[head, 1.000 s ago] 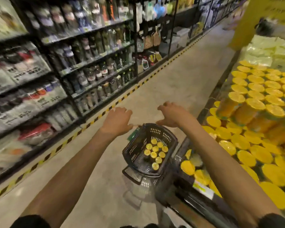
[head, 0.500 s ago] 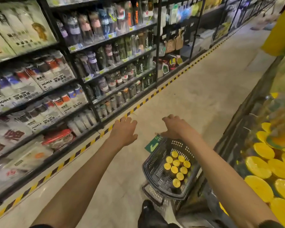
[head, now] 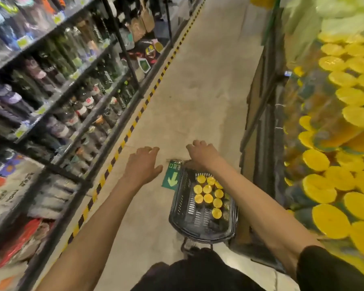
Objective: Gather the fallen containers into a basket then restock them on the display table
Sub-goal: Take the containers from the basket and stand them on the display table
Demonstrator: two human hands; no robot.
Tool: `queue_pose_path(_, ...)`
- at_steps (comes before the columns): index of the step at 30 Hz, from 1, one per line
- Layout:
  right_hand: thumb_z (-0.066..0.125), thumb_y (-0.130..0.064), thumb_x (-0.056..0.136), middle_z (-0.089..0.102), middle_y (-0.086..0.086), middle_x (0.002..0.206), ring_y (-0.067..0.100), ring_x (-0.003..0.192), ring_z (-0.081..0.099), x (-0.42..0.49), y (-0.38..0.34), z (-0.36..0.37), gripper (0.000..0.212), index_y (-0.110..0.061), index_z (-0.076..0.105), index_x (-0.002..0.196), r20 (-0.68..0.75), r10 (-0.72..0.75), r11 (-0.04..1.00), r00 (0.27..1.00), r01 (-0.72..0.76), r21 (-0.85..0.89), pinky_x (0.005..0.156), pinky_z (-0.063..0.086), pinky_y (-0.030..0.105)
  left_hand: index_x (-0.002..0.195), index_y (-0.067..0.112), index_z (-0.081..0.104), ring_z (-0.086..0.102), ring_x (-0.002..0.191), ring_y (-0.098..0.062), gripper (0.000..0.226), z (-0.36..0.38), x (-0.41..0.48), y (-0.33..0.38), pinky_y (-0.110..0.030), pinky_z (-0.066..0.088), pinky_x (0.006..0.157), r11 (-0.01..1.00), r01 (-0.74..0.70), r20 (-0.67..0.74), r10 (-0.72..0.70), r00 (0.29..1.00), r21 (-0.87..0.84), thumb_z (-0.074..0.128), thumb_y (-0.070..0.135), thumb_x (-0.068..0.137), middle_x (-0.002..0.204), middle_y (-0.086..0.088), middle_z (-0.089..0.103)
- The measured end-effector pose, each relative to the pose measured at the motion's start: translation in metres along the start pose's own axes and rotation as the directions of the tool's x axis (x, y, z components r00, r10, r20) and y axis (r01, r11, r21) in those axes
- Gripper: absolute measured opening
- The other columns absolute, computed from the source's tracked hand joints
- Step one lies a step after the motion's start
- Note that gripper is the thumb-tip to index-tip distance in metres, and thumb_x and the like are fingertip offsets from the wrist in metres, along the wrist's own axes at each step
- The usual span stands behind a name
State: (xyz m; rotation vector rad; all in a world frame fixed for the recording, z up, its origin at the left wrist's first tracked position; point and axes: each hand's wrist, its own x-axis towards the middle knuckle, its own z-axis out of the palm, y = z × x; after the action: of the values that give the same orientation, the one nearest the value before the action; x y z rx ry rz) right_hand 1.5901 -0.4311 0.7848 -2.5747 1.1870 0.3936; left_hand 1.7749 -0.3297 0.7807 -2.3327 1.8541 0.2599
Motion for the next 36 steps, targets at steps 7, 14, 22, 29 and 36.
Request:
queue_pose_path(7,0.064,-0.043,0.090,0.042,0.015,0.144,0.035,0.132,0.041,0.004,0.034,0.047,0.067,-0.010,0.040,0.143,0.133,0.256,0.947,0.957,-0.276,0.162,0.102,0.040,0.046,0.144,0.019,0.042,0.049,0.123,-0.033,0.063,0.030,0.074,0.020,-0.043,0.044,0.095,0.959,-0.282,0.081,0.284,0.955,-0.033,0.058,0.047,0.090,0.137,-0.012,0.053)
queue_pose_path(14,0.058,-0.034,0.091,0.044,0.016,0.139,0.036,0.129,0.042,0.000,0.031,0.116,0.055,-0.009,0.042,0.137,0.288,0.561,0.720,0.776,-0.629,0.292,0.100,0.039,0.048,0.122,0.016,0.061,0.058,0.106,-0.036,0.050,0.075,0.131,0.035,-0.043,0.051,0.082,0.814,-0.570,0.223,0.580,0.784,-0.114,0.054,0.049,0.085,0.112,-0.013,0.063)
queue_pose_path(22,0.059,-0.047,0.092,0.044,0.017,0.133,0.038,0.125,0.044,0.010,-0.007,0.199,0.056,-0.009,0.045,0.131,0.437,0.692,0.464,0.574,-0.818,0.340,0.097,0.041,0.050,0.118,0.011,0.059,0.055,0.107,-0.037,0.039,0.144,0.167,0.029,-0.043,0.047,0.082,0.631,-0.767,0.376,0.743,0.553,-0.117,0.055,0.039,0.090,0.111,-0.016,0.060)
queue_pose_path(29,0.056,-0.039,0.094,0.046,0.020,0.129,0.041,0.121,0.045,0.045,-0.009,0.284,0.049,-0.004,0.047,0.127,0.472,0.748,0.275,0.467,-0.865,0.420,0.094,0.042,0.052,0.125,0.010,0.059,0.054,0.112,-0.040,0.044,0.232,0.195,0.038,-0.045,0.048,0.089,0.660,-0.712,0.482,0.718,0.502,-0.241,0.054,0.035,0.089,0.115,-0.021,0.060)
queue_pose_path(36,0.058,-0.042,0.094,0.046,0.018,0.130,0.039,0.123,0.045,0.088,0.022,0.414,0.054,-0.005,0.045,0.131,0.457,0.794,0.225,0.401,-0.892,0.392,0.094,0.043,0.050,0.127,0.006,0.055,0.052,0.116,-0.044,0.051,0.372,0.224,0.080,-0.050,0.047,0.091,0.643,-0.719,0.515,0.724,0.459,-0.263,0.056,0.037,0.087,0.125,-0.023,0.057)
